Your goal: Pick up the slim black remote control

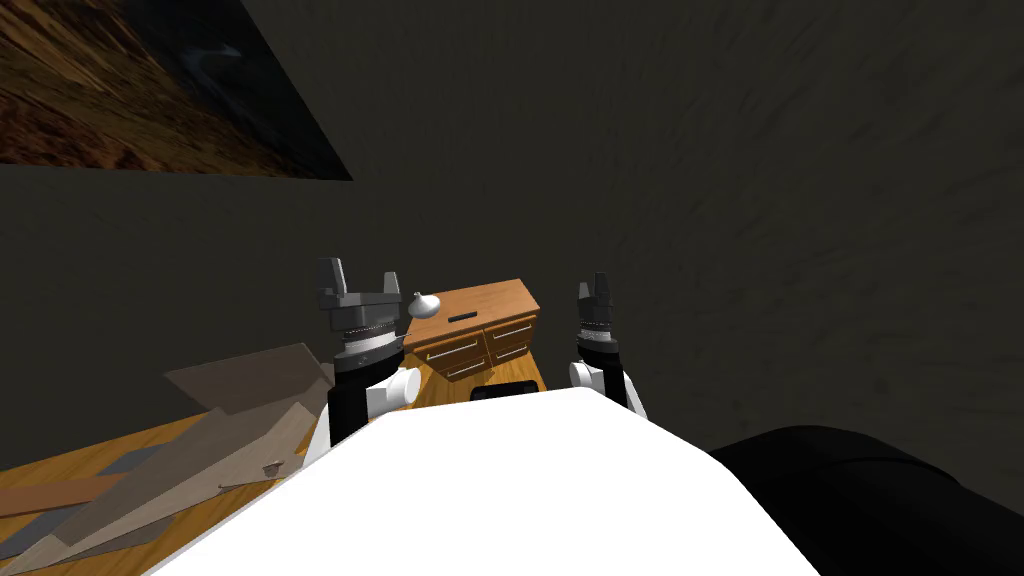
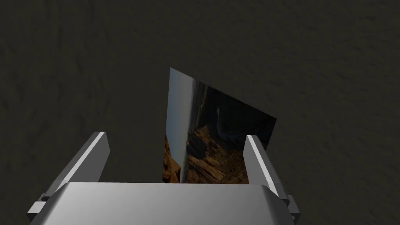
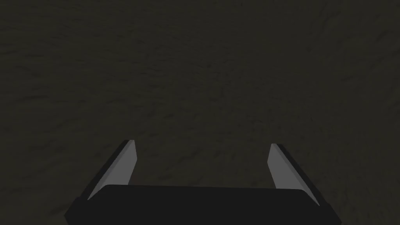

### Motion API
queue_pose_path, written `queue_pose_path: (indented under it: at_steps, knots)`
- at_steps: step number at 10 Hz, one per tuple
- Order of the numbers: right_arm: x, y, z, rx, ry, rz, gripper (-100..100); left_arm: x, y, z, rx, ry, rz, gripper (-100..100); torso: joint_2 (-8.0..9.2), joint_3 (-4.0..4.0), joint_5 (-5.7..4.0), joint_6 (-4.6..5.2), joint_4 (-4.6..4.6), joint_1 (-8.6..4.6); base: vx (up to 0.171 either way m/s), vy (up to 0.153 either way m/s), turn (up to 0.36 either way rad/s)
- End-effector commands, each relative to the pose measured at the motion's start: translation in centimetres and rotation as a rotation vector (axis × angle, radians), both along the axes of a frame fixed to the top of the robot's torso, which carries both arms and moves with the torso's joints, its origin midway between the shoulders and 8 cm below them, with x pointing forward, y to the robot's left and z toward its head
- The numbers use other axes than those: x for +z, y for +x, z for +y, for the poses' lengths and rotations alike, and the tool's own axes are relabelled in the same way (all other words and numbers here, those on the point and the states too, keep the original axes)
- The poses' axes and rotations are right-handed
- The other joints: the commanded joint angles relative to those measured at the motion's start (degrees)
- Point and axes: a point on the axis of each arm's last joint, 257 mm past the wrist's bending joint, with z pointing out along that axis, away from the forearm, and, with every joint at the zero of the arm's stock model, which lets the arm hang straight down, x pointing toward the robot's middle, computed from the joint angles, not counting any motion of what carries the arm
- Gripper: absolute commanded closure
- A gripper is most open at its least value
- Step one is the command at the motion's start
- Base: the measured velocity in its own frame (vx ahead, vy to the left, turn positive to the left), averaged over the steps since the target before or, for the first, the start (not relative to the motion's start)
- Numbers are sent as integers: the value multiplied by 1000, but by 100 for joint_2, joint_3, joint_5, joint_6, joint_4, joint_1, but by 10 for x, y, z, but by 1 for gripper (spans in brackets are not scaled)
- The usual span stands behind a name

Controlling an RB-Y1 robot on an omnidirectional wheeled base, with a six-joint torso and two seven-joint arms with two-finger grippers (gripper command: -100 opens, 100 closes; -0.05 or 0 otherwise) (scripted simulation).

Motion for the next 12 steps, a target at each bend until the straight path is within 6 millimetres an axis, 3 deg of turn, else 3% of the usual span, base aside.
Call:
queue_pose_path:
  at_steps: [1,6,11,12]
  knots:
    - [0,0,0,0,0,0,0,-3,4,-2,-17,23,19,-100,0,0,0,0,0,0,-1,10,-98]
    - [0,0,0,0,0,0,0,-26,24,4,-63,44,126,-100,-2,-1,7,2,0,31,0,56,-162]
    - [0,0,0,0,0,0,0,-71,54,30,-98,-26,302,-100,-2,-1,7,-2,0,29,-3,62,-224]
    - [0,0,0,0,0,0,0,-72,55,30,-97,-26,305,-100,1,0,6,1,0,25,-13,49,-115]
